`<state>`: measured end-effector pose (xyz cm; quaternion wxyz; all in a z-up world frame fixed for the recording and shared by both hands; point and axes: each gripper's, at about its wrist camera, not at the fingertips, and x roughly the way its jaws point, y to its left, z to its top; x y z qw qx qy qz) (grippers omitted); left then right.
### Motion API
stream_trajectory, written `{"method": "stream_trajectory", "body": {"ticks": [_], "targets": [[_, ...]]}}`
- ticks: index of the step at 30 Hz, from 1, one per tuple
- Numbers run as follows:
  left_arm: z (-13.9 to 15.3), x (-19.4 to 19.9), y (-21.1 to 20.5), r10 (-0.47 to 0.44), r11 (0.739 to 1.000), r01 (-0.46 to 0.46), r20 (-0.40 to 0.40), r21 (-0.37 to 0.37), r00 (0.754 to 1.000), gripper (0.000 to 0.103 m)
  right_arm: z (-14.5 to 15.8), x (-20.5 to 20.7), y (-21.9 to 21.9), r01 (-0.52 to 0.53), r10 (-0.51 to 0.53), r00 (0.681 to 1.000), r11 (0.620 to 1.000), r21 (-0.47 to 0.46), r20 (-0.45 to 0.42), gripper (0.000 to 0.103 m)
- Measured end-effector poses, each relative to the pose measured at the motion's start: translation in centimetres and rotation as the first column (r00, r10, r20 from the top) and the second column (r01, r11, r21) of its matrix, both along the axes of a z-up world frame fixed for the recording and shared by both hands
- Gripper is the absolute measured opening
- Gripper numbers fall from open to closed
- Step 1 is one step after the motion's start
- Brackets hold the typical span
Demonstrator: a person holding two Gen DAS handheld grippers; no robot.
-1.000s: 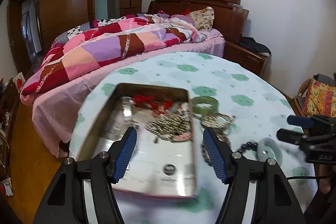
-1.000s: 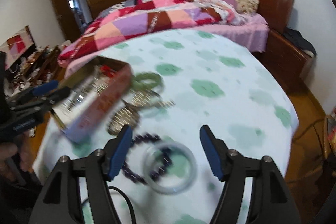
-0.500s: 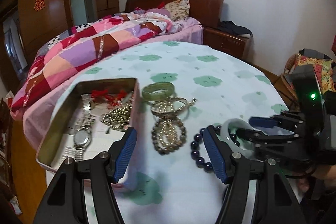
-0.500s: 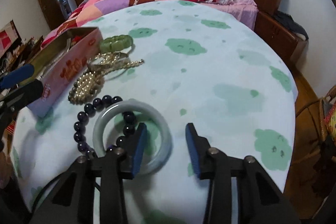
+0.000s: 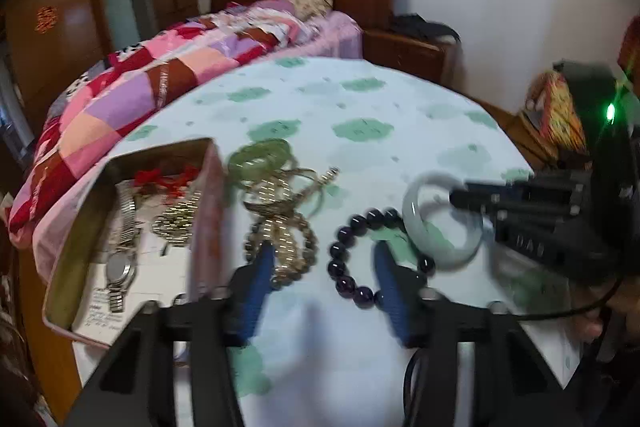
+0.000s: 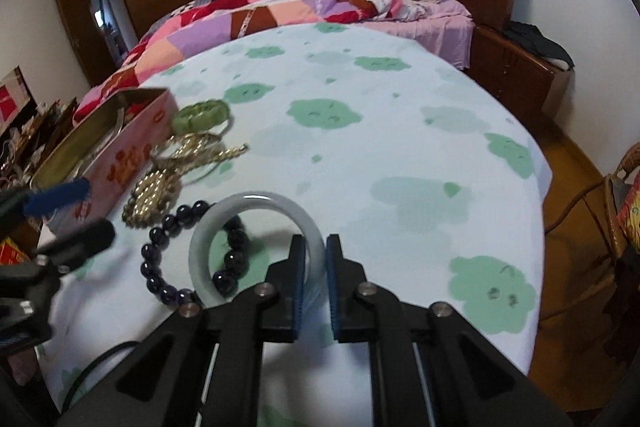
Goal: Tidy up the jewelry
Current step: 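Grasp the white jade bangle with the right gripper while the left gripper grasps the dark bead bracelet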
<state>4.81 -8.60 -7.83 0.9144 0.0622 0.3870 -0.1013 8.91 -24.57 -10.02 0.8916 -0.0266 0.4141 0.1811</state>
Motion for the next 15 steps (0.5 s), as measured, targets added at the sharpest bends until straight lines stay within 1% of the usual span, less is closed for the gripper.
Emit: {"method": "stream_trajectory", "body": {"ticks": [4,7,9,11,12,13,14,15], "targets": [[-0.8,0.7,-1.0,-0.047,0.999,0.047,-0.047,-0.005,0.998,0.044,0.0,0.4,-0.7,0.023,-0.023,1.0,1.0,0.011,-0.009,0.012],[-2.0,1.8,-1.2,-0.054,0.999,0.053,-0.098,-0.011,0.994,0.044,-0.1,0.6,-0.9,0.027,-0.027,1.0,1.0,0.015,-0.015,0.012],[-3.1,2.7,-1.2,-0.051,0.998,0.048,-0.148,-0.027,0.988,0.044,-0.1,0.6,-1.1,0.032,-0.032,0.999,0.999,0.022,-0.013,0.012],[-3.8,3.1,-1.5,-0.063,0.998,0.057,-0.174,-0.038,0.983,0.042,-0.1,0.6,-1.1,0.033,-0.032,0.999,0.999,0.023,-0.013,0.012],[-3.8,3.0,-1.6,-0.062,0.998,0.058,-0.158,-0.031,0.985,0.038,-0.1,0.6,-1.1,0.033,-0.033,0.999,0.999,0.025,-0.012,0.012],[-3.8,3.0,-1.7,-0.065,0.998,0.062,-0.156,-0.02,0.986,0.028,-0.1,0.6,-1.1,0.033,-0.033,0.999,0.999,0.028,-0.011,0.012],[-3.7,2.9,-1.8,-0.073,0.997,0.071,-0.152,-0.018,0.986,0.014,-0.1,0.6,-1.1,0.032,-0.032,0.999,0.999,0.031,-0.012,0.012],[-3.6,2.8,-1.8,-0.079,0.997,0.077,-0.15,-0.024,0.985,0.013,-0.1,0.5,-1.0,0.03,-0.03,1.0,0.999,0.035,-0.011,0.012]]}}
